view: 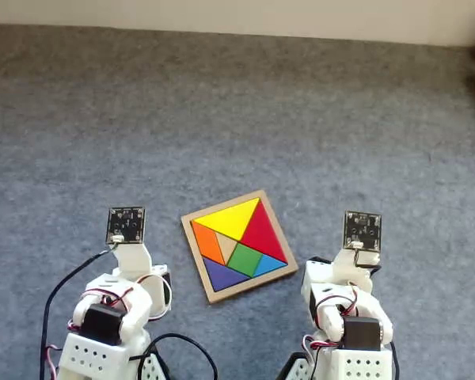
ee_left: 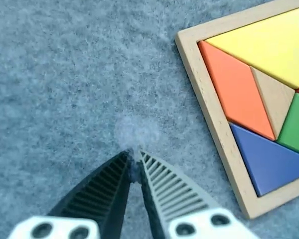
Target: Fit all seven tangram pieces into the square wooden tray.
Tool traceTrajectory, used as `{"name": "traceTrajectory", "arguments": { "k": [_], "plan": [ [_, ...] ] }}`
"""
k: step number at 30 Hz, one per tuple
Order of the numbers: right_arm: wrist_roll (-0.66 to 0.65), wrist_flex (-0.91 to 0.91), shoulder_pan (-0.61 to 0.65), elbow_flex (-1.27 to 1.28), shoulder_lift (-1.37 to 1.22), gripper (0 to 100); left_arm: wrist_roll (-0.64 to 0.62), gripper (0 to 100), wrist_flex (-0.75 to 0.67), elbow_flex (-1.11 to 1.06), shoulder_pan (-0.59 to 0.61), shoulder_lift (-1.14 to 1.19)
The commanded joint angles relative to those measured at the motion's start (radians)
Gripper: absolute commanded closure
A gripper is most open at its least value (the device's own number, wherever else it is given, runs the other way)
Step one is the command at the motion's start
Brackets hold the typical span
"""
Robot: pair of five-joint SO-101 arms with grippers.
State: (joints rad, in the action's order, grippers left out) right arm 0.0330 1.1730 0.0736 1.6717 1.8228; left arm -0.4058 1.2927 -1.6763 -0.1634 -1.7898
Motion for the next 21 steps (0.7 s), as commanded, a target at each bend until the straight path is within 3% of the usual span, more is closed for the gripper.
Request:
{"name": "traceTrajectory", "arguments": {
  "k": [1, 5, 9, 21],
  "plan": [
    [0.009, 0.007, -0.012, 0.140, 0.013, 99.3, 0.008, 99, -0.002, -0.021, 0.091, -0.008],
    [0.009, 0.007, -0.012, 0.140, 0.013, 99.3, 0.008, 99, 0.005, -0.021, 0.117, -0.008],
    [0.009, 0.007, -0.012, 0.140, 0.013, 99.3, 0.008, 99, 0.021, -0.021, 0.025, -0.005],
    [0.009, 0.007, -0.012, 0.140, 0.013, 99.3, 0.008, 99, 0.028, -0.021, 0.053, -0.007]
  ]
}}
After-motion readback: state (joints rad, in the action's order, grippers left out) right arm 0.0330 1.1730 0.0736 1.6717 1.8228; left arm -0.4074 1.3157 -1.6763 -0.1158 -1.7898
